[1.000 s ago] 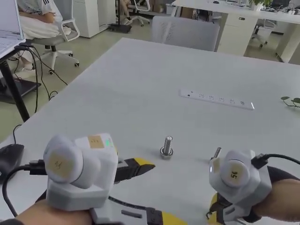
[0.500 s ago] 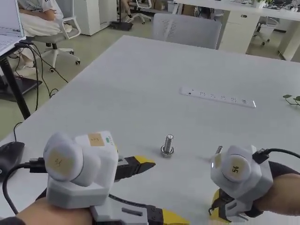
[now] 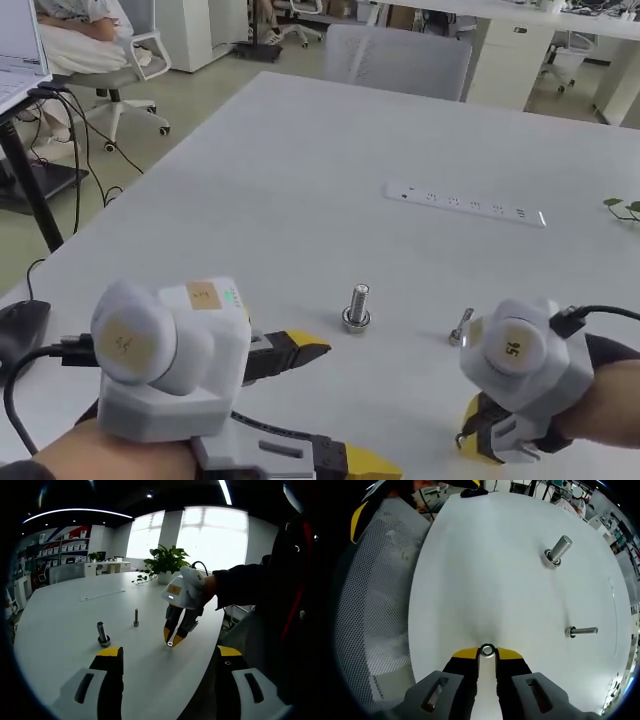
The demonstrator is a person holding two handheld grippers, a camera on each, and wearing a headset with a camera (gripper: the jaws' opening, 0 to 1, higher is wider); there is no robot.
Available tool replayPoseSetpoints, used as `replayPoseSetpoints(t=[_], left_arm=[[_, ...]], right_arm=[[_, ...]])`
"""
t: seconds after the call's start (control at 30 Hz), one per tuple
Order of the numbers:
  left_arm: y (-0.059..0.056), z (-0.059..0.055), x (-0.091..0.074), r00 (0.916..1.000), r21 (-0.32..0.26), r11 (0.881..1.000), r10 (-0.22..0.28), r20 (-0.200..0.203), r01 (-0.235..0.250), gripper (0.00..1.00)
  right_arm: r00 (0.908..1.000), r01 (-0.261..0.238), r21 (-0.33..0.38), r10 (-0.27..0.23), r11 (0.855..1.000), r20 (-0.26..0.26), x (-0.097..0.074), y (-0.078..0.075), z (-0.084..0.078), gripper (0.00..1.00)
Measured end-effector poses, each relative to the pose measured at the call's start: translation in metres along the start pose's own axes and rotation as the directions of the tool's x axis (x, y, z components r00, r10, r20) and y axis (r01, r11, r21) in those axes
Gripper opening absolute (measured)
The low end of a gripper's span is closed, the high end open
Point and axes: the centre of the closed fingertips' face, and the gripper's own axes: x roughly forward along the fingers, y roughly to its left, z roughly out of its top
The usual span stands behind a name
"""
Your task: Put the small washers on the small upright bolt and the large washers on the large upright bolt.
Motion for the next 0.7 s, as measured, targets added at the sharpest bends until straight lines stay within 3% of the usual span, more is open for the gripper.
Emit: replayPoseSetpoints(t=[0.2, 0.7], left_arm=[[0.000, 0.000, -0.001, 1.0000, 0.000, 1.000, -0.001, 0.001, 0.001, 0.74], [-0.001, 0.000, -0.002, 1.0000, 0.003, 1.000, -0.003, 0.001, 0.003, 0.74]], right_arm=[[0.9999, 0.007, 0.002, -0.007, 1.000, -0.010, -0.005, -0.003, -0.003, 0.13], [0.9982, 0.054, 0.005, -0.054, 0.999, -0.024, -0.034, -0.023, -0.007, 0.13]])
